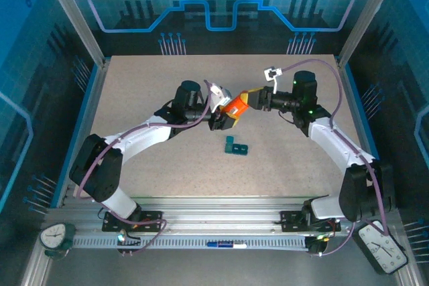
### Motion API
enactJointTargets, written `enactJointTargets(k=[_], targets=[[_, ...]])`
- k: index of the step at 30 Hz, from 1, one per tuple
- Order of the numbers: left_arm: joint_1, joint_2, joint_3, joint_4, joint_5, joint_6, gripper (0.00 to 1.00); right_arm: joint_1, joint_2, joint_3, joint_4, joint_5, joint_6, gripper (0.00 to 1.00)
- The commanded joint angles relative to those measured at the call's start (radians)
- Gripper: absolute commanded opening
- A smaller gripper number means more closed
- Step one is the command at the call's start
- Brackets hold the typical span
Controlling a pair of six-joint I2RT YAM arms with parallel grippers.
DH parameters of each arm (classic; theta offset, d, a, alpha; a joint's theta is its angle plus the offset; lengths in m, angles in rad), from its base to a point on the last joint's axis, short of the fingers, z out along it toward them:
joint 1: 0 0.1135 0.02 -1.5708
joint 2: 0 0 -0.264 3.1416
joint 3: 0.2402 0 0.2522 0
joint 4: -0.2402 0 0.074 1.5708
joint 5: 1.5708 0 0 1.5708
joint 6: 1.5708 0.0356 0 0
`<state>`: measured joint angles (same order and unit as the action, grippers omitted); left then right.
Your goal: Sort the pills into containers
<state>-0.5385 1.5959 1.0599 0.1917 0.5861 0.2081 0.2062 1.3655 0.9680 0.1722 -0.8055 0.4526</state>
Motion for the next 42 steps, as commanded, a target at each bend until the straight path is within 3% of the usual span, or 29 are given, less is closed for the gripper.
enactJointTargets(k=[1,3,5,8,11,15,16,19,22,35,42], targets=[[0.010,-0.016,0.021,-0.080,0.074,-0.008,0.00,-0.047,-0.046,0.005,0.024,0.057,-0.094,0.32],[0.010,-0.014,0.025,-0.081,0.075,-0.009,0.00,-0.048,-0.050,0.006,0.009,0.051,-0.098,0.34],[0.010,-0.011,0.024,-0.067,0.069,-0.016,0.00,-0.048,-0.049,0.004,0.021,0.042,-0.062,0.56],[0.008,-0.005,0.026,-0.048,0.061,-0.029,0.00,-0.048,-0.055,-0.024,0.091,0.066,0.068,0.74],[0.008,-0.002,0.028,-0.044,0.021,-0.019,0.00,-0.049,-0.067,-0.050,0.164,0.128,0.217,0.81],[-0.011,-0.006,0.022,-0.050,-0.104,0.040,0.00,-0.038,-0.081,-0.070,0.115,0.283,0.409,0.82],[-0.019,-0.009,0.017,-0.048,-0.142,0.060,0.00,-0.031,-0.086,-0.059,0.031,0.339,0.437,0.81],[-0.048,-0.010,0.008,-0.043,-0.268,0.124,0.00,-0.003,-0.091,-0.031,-0.111,0.441,0.458,0.82],[-0.067,0.003,0.008,-0.044,-0.339,0.166,0.00,0.026,-0.087,-0.017,-0.145,0.483,0.460,0.83],[-0.092,0.039,0.018,-0.045,-0.374,0.189,0.00,0.110,-0.035,0.005,-0.160,0.495,0.455,0.84],[-0.092,0.045,0.021,-0.039,-0.375,0.183,0.00,0.126,-0.017,0.000,-0.144,0.478,0.463,0.76]])
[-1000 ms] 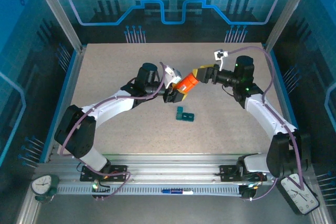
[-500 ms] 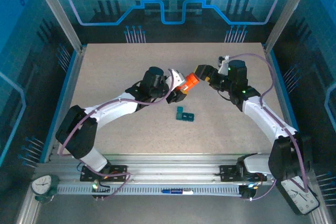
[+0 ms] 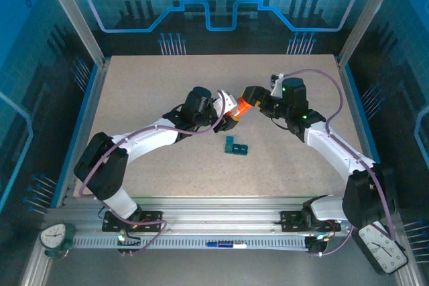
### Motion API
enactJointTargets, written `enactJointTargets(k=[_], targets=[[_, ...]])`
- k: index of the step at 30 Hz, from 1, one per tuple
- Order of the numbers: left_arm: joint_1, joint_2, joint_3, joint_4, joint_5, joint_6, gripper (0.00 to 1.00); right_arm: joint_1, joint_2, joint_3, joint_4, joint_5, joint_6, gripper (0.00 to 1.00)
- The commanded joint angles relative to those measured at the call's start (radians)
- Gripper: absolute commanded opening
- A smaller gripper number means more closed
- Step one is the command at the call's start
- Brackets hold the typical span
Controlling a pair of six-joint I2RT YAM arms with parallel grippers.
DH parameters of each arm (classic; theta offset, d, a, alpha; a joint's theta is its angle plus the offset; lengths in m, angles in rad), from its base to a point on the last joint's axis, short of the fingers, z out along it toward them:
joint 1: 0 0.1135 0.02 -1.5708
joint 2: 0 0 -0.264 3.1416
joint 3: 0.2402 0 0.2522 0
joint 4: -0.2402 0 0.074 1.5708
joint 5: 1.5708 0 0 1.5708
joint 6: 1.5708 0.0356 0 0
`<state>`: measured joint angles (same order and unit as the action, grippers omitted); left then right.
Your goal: Sort the pills into containers
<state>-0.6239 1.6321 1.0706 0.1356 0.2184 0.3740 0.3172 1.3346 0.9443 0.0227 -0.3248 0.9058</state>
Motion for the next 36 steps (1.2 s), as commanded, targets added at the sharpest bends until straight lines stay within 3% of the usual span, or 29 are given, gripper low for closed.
enactJointTargets(k=[1,7,13,16,26,30,36], targets=[[-0.007,0.009,0.011,0.018,-0.007,0.016,0.00,0.016,0.018,0.025,0.008,-0.010,0.012,0.73],[-0.006,0.009,0.009,0.027,-0.008,0.005,0.00,0.024,0.037,0.031,0.019,-0.041,0.013,0.61],[-0.002,0.007,0.011,0.036,-0.004,-0.015,0.00,0.016,0.036,0.013,0.074,-0.078,-0.009,0.42],[0.014,-0.005,0.009,0.029,0.044,-0.047,0.00,-0.009,0.038,0.009,0.128,-0.129,-0.060,0.37],[0.147,-0.061,-0.039,0.047,0.447,-0.270,0.00,-0.126,0.049,0.014,0.288,-0.337,-0.323,0.32],[0.162,-0.056,-0.049,0.046,0.504,-0.289,0.00,-0.159,0.040,-0.015,0.402,-0.388,-0.337,0.32],[0.163,-0.040,-0.020,0.013,0.566,-0.293,0.00,-0.159,0.030,0.007,0.353,-0.460,-0.416,0.33]])
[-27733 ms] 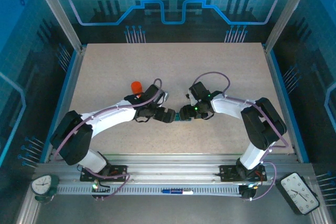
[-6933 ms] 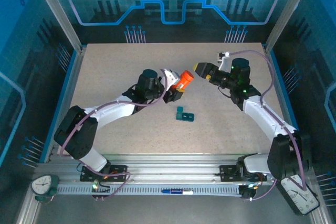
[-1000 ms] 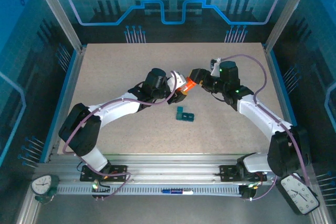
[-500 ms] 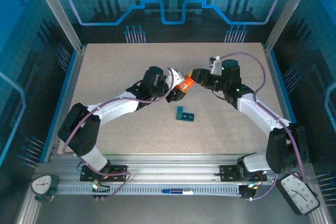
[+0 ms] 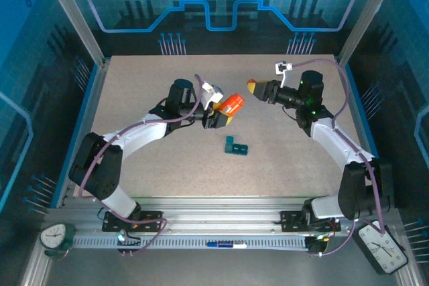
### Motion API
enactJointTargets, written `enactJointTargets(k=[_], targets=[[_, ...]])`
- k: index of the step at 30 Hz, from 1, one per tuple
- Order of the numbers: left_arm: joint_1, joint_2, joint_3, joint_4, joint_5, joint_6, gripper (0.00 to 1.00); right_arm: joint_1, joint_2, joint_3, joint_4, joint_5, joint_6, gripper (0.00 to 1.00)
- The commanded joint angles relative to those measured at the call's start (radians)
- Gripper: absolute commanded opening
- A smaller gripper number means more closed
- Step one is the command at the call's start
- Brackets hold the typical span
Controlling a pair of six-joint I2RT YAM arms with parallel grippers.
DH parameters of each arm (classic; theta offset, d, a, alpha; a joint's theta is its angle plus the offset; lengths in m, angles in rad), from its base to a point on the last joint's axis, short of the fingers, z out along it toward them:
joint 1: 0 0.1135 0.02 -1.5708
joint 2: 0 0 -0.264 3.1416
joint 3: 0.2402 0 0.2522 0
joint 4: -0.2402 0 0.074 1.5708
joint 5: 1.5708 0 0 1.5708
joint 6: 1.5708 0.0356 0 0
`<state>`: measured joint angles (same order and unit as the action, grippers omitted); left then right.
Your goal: Sort the pills into containers
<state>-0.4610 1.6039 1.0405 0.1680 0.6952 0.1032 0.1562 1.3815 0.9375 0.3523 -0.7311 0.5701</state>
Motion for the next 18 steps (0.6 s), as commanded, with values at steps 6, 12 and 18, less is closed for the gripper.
enactJointTargets(k=[6,12,18], targets=[[0.000,-0.014,0.002,0.011,0.053,-0.035,0.00,-0.004,-0.043,-0.021,-0.144,0.142,-0.090,0.36],[0.000,-0.041,-0.036,0.035,-0.029,-0.058,0.00,-0.004,-0.035,-0.125,-0.335,0.434,-0.040,0.42],[0.000,-0.077,-0.071,0.024,-0.119,-0.060,0.00,0.019,0.025,-0.199,-0.419,0.634,0.042,0.38]])
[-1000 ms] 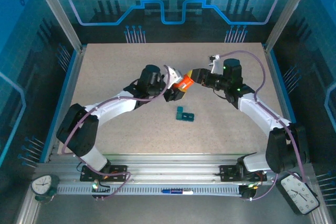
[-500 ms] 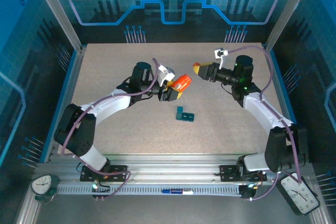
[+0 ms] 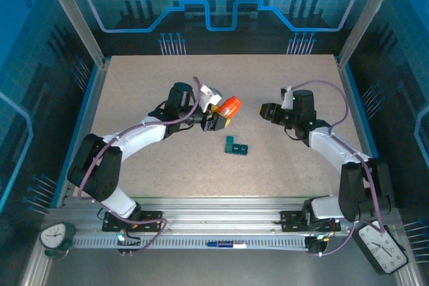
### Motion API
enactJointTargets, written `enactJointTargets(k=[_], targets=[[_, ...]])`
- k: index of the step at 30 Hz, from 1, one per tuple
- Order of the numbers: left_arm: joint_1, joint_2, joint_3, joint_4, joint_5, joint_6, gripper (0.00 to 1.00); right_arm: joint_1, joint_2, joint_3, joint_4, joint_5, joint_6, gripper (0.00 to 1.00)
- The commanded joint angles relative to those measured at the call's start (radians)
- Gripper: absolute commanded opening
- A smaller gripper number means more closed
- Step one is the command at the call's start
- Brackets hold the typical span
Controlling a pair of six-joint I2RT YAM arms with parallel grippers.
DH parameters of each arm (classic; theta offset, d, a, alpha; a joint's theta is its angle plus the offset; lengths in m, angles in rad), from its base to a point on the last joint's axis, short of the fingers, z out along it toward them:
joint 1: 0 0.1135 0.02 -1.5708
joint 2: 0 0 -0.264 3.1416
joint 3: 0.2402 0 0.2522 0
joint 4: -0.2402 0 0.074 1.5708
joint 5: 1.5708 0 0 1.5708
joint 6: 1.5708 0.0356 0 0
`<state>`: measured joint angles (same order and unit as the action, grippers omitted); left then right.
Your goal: Sort the pills into containers
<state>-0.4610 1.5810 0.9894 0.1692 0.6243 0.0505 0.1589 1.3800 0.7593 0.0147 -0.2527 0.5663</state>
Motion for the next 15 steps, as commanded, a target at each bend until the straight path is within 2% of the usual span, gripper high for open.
enactJointTargets(k=[1,8,15], targets=[[0.000,-0.062,-0.026,0.022,-0.055,-0.009,0.00,0.023,0.035,-0.025,-0.091,0.183,0.049,0.38],[0.000,-0.117,-0.081,0.021,-0.105,-0.018,0.00,0.047,0.126,-0.007,-0.153,0.328,0.080,0.38],[-0.001,-0.165,-0.123,0.042,-0.213,-0.061,0.00,0.057,0.197,0.015,-0.171,0.385,0.112,0.41]])
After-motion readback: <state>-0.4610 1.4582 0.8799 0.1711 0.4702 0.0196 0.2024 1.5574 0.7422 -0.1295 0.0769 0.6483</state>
